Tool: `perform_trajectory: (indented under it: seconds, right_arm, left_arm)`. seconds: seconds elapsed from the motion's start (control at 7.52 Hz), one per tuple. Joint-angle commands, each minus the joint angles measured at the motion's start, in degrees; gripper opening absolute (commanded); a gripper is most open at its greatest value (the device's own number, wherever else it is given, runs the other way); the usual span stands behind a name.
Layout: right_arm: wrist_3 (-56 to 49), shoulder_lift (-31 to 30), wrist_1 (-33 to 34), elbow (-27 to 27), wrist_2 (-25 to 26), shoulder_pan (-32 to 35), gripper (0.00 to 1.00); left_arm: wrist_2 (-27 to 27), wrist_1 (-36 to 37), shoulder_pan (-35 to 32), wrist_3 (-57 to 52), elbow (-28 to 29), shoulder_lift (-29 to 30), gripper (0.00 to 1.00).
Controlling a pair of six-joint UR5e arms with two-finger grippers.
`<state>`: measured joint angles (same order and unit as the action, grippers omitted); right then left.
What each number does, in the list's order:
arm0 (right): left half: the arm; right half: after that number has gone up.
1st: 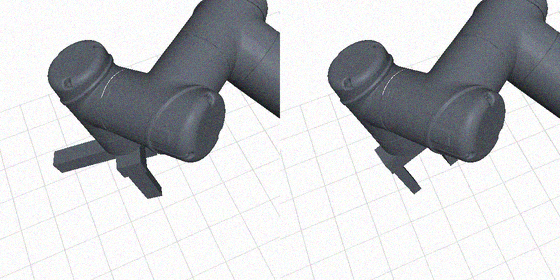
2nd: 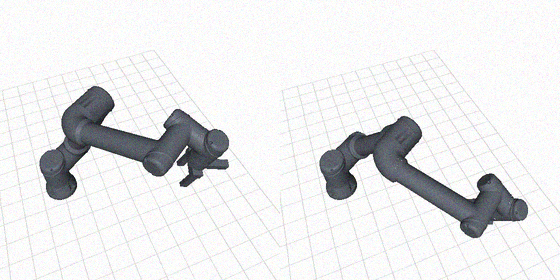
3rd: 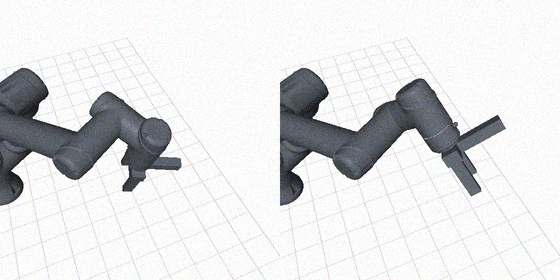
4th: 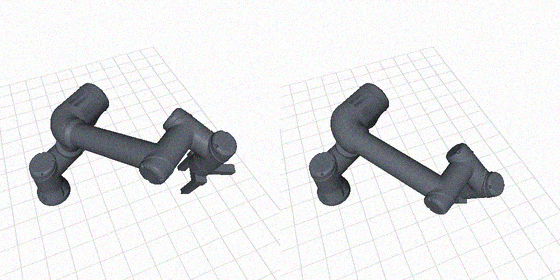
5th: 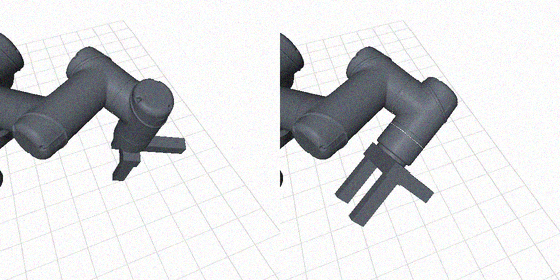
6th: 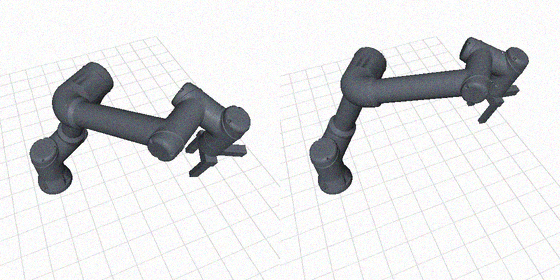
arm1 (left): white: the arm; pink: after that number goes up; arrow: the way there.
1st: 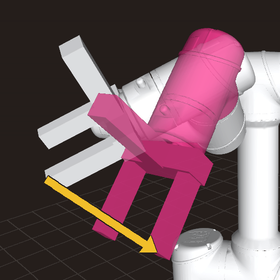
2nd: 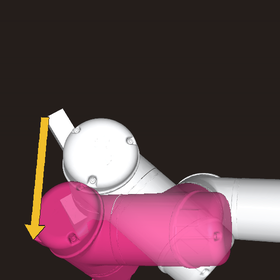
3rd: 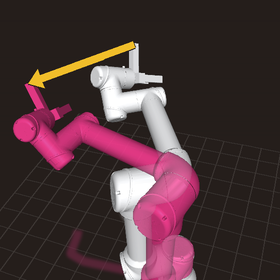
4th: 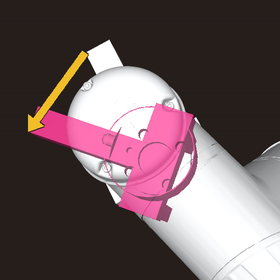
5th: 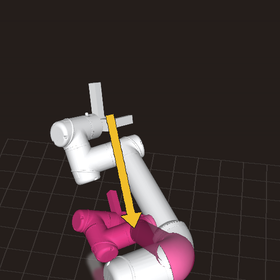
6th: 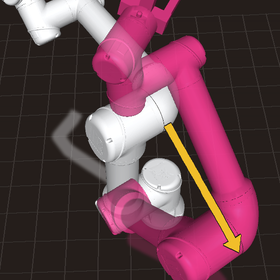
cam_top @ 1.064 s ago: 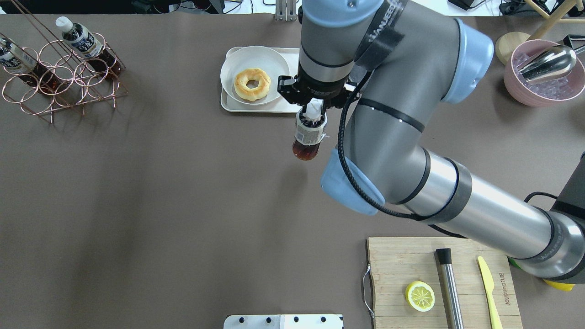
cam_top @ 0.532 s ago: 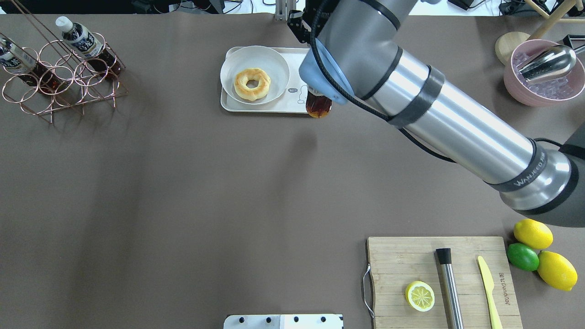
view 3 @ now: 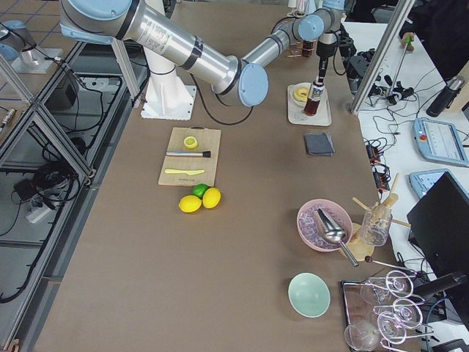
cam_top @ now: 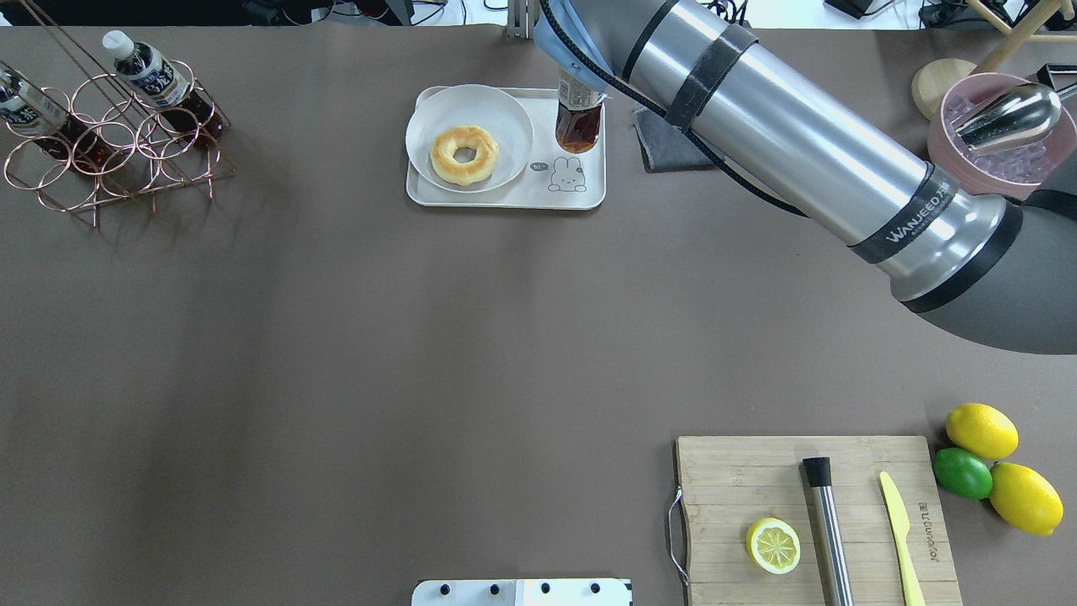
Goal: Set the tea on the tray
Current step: 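Carry the bottle onto the white tray beside the donut bowl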
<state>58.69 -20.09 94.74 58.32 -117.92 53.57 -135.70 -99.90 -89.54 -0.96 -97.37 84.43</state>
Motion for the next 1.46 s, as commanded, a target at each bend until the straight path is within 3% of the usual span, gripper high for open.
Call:
perform_trajectory:
  seconds: [0.0,0.67,1.33]
  right_arm:
    - [2.74,0.49,-4.29,-2.42,0.58,-2.24,0.0]
    - [0.02,-0.04,-4.39,-2.95,3.31,-2.24,0.0]
    - [0.19,-0.83,-8.85,-4.62,3.67,-2.24,0.0]
  left_arm:
    - [0.09,0.32,-0.02,0.08,0.16,0.73,0.98]
    - [0.0,0.32,-0.02,0.17,0.43,1.09,0.98]
    - [0.0,0.32,-0.02,0.17,0.34,1.26,0.98]
